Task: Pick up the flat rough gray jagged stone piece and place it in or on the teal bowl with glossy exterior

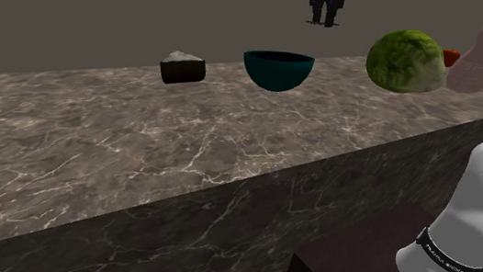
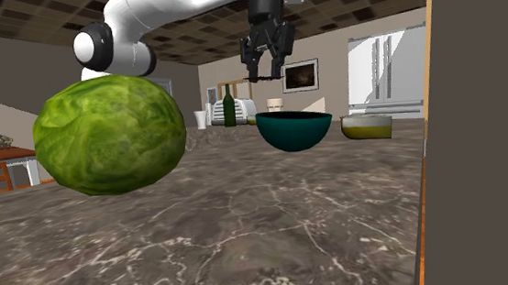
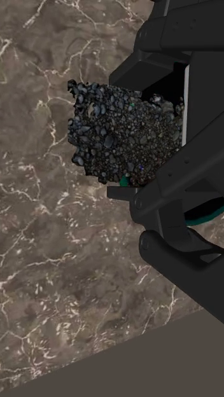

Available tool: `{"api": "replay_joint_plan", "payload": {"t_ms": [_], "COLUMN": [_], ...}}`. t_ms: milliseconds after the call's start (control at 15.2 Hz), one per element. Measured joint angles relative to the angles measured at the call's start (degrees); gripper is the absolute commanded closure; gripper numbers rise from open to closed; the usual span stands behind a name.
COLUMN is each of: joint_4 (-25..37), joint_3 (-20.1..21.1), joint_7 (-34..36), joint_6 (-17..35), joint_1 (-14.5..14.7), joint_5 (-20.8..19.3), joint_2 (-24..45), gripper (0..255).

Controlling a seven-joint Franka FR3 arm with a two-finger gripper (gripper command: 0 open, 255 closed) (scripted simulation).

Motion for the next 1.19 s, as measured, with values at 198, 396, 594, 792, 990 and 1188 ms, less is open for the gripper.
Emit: {"api": "replay_joint_plan", "payload": {"t_ms": [198,396,594,792,990,1188], "joint_4": [3.78,8.69,14.42,11.51,6.45,2.30], "joint_3": [1.55,2.97,4.01,4.32,4.45,4.57], "joint_7": [3.27,6.48,9.07,9.96,10.37,10.77], "joint_6": [-1.27,-3.19,-5.08,-2.82,0.34,3.29], "joint_1": [1.59,3.17,4.30,4.84,5.16,5.39], "joint_5": [1.08,2.13,3.29,3.18,2.74,2.50], "joint_2": [2.92,6.24,10.38,9.78,7.82,6.61], "gripper": [255,255,255,255,255,255]}}
